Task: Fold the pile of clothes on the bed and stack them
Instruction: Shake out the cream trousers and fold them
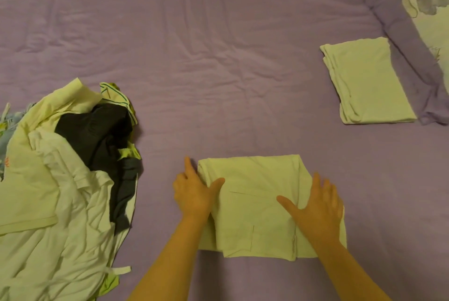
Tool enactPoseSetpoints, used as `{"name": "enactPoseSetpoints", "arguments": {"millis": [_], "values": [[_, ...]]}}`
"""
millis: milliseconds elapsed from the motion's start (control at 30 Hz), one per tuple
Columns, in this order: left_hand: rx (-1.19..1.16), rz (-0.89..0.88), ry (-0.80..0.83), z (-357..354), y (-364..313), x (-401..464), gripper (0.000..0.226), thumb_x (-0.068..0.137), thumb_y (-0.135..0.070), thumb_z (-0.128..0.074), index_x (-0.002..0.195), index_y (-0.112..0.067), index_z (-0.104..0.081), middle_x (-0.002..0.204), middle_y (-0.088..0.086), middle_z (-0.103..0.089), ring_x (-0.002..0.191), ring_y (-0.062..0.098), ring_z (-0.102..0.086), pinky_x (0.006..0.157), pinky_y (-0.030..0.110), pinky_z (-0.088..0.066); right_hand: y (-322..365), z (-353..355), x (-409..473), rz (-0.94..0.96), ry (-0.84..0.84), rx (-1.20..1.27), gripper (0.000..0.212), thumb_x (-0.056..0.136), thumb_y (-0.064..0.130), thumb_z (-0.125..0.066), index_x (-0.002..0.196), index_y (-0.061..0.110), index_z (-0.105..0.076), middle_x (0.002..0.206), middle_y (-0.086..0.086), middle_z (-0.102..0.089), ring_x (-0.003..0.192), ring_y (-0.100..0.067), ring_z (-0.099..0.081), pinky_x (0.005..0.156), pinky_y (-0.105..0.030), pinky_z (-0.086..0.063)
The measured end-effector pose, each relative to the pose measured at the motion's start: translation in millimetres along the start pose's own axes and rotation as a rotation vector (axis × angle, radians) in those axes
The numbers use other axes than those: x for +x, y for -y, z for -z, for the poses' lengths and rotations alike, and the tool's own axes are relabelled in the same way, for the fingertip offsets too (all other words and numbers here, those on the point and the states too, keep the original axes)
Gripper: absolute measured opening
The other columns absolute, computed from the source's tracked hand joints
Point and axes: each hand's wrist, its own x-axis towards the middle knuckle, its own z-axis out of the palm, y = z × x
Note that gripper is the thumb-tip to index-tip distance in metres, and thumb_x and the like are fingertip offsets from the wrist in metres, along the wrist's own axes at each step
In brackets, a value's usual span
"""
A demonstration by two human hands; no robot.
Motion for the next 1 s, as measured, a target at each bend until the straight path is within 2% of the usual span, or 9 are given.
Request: {"name": "enactPoseSetpoints", "arguments": {"millis": [100, 200, 300, 400, 533, 667, 767, 867, 1000], "values": [[-0.23, 0.167, 0.051, -1, 3, -13, 0.101, 0.069, -0.046, -0.081, 0.145, -0.007, -0.028, 0.137, 0.015, -0.044, 0.123, 0.032, -0.044, 0.099, 0.044, -0.042, -5, 7, -6, -0.159, 0.08, 0.088, 0.124, 0.062, 0.078, -0.06, 0.152, 0.022, 0.005, 0.159, -0.012, -0.006, 0.145, -0.033, -0.011, 0.112, -0.055, -0.02], [-0.517, 0.305, 0.142, -1, 9, -28, 0.069, 0.073, -0.033, -0.082, 0.123, -0.004, -0.044, 0.12, 0.01, -0.056, 0.101, 0.023, -0.054, 0.083, 0.036, -0.046, -1, 10, -9, -0.265, 0.13, 0.301, 0.119, 0.067, 0.059, -0.075, 0.152, 0.015, -0.004, 0.154, -0.014, -0.023, 0.137, -0.036, -0.031, 0.105, -0.053, -0.033], [-0.75, 0.417, 0.276, 4, 12, -43, 0.037, 0.08, -0.031, -0.076, 0.104, -0.007, -0.061, 0.103, 0.009, -0.068, 0.089, 0.023, -0.064, 0.069, 0.034, -0.053, 6, 14, -11, -0.315, 0.215, 0.533, 0.07, 0.077, 0.037, -0.077, 0.13, 0.003, -0.047, 0.129, -0.017, -0.056, 0.114, -0.034, -0.054, 0.097, -0.047, -0.046], [-0.881, 0.406, 0.306, 17, 6, -56, 0.016, 0.082, -0.025, -0.074, 0.089, -0.018, -0.061, 0.087, -0.001, -0.068, 0.076, 0.014, -0.064, 0.047, 0.022, -0.05, 11, 33, -16, -0.295, 0.256, 0.633, 0.037, 0.082, 0.024, -0.074, 0.109, 0.003, -0.061, 0.111, -0.015, -0.065, 0.1, -0.032, -0.06, 0.089, -0.046, -0.05], [-0.899, 0.342, 0.397, 45, -16, -74, 0.022, 0.084, -0.025, -0.071, 0.1, -0.014, -0.061, 0.093, 0.001, -0.067, 0.085, 0.018, -0.064, 0.065, 0.032, -0.051, 11, 72, -33, -0.276, 0.259, 0.766, 0.034, 0.082, 0.019, -0.073, 0.112, 0.008, -0.06, 0.11, -0.011, -0.065, 0.099, -0.03, -0.061, 0.089, -0.047, -0.051], [-0.835, 0.255, 0.505, 74, -45, -95, 0.033, 0.088, -0.022, -0.067, 0.117, -0.009, -0.058, 0.115, 0.01, -0.065, 0.102, 0.027, -0.062, 0.084, 0.043, -0.052, 8, 120, -52, -0.224, 0.218, 0.787, 0.035, 0.084, 0.013, -0.07, 0.116, 0.003, -0.058, 0.112, -0.014, -0.064, 0.099, -0.03, -0.061, 0.084, -0.042, -0.051], [-0.793, 0.125, 0.578, 96, -67, -113, 0.037, 0.091, -0.017, -0.063, 0.126, -0.012, -0.051, 0.125, 0.008, -0.06, 0.103, 0.023, -0.06, 0.081, 0.037, -0.052, 2, 159, -65, -0.199, 0.182, 0.793, 0.032, 0.084, 0.011, -0.071, 0.111, 0.001, -0.058, 0.111, -0.015, -0.064, 0.097, -0.031, -0.061, 0.082, -0.04, -0.05], [-0.751, 0.031, 0.624, 113, -89, -134, 0.048, 0.093, -0.017, -0.061, 0.137, -0.015, -0.043, 0.13, 0.006, -0.056, 0.113, 0.025, -0.056, 0.091, 0.042, -0.049, -7, 195, -78, -0.161, 0.152, 0.8, 0.023, 0.082, 0.011, -0.073, 0.099, 0.008, -0.058, 0.107, -0.015, -0.064, 0.09, -0.028, -0.06, 0.077, -0.038, -0.048], [-0.76, -0.044, 0.605, 129, -117, -164, 0.041, 0.092, -0.02, -0.062, 0.131, -0.013, -0.05, 0.118, 0.003, -0.063, 0.103, 0.02, -0.062, 0.075, 0.032, -0.053, -21, 235, -88, -0.1, 0.129, 0.786, 0.03, 0.081, 0.013, -0.074, 0.105, 0.005, -0.058, 0.107, -0.014, -0.064, 0.092, -0.028, -0.06, 0.079, -0.038, -0.049]]}}
